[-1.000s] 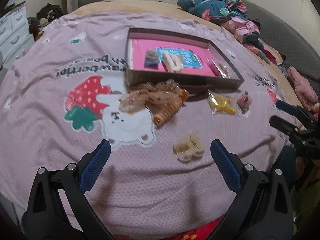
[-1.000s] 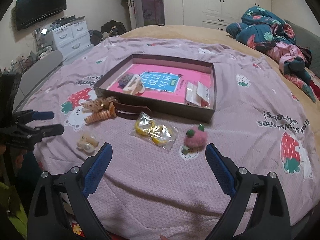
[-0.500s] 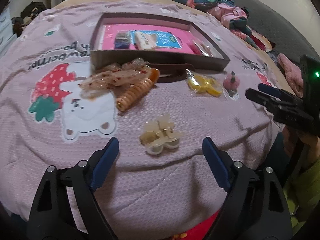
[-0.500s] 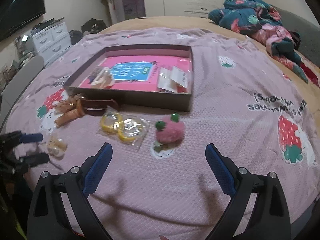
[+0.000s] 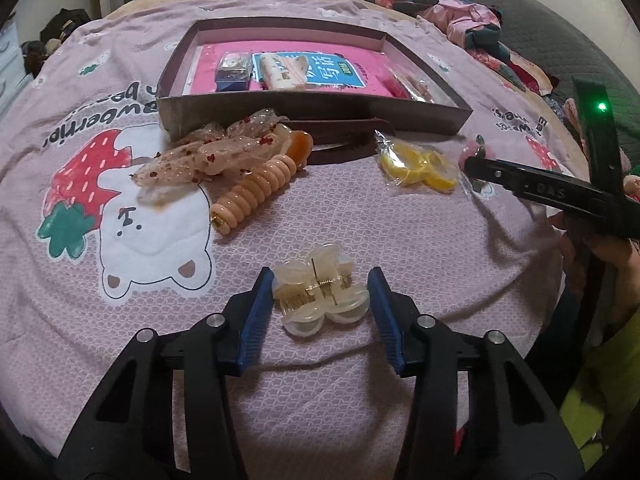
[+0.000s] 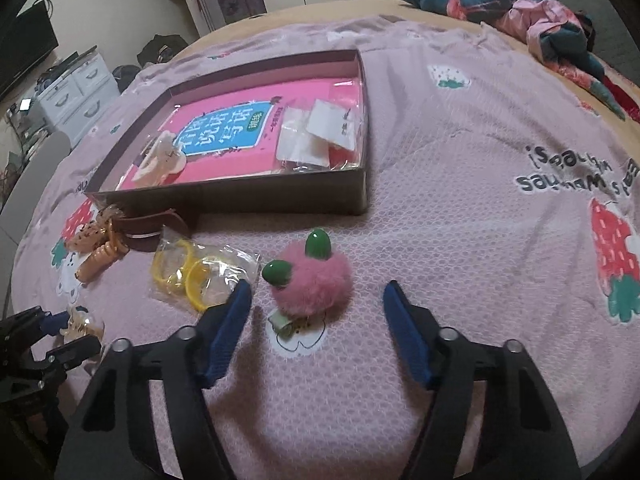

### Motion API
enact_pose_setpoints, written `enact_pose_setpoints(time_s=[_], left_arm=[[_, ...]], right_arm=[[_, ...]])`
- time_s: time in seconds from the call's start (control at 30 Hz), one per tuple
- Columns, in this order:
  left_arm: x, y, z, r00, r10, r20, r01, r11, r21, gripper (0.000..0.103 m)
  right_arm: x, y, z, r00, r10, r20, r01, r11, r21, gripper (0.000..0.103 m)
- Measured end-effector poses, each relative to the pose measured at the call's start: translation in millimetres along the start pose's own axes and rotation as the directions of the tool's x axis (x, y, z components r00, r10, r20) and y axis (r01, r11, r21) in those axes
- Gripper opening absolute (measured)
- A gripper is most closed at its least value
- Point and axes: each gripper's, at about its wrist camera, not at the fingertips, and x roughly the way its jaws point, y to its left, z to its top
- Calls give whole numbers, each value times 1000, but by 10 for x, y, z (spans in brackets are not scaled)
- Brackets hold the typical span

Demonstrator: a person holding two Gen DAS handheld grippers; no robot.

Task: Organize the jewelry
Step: 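Grasp the cream claw clip with the left tool while the right grasps the pink pompom, then carry the claw clip with the left tool while the right carries the pompom over the box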

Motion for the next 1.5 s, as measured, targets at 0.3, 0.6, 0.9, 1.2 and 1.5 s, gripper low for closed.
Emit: enact_pose_setpoints(time_s=[0.3, 0.6, 0.9, 1.2, 1.5], left_arm=[[-16, -47, 2, 1000, -21, -2, 21, 1000, 6, 40], [-48, -192, 49, 999, -53, 6, 52, 998, 30, 40], [-134, -260, 111, 998, -63, 24, 62, 997, 45, 40], [-265, -251, 190, 997, -63, 51, 61, 997, 42, 40], [-396, -159, 276, 995, -53, 82, 52, 998, 20, 40]], right_arm=[[-17, 41, 10, 1000, 5, 23, -4, 999, -48, 29], [-290, 54, -137, 998, 27, 54, -23, 998, -60, 29], [-634, 111, -193, 993, 54, 103, -47, 996, -71, 29], [-859, 258, -198, 987, 87, 134, -71, 990, -122, 29], [-985, 390, -177, 982, 112, 152, -88, 984, -158, 29]])
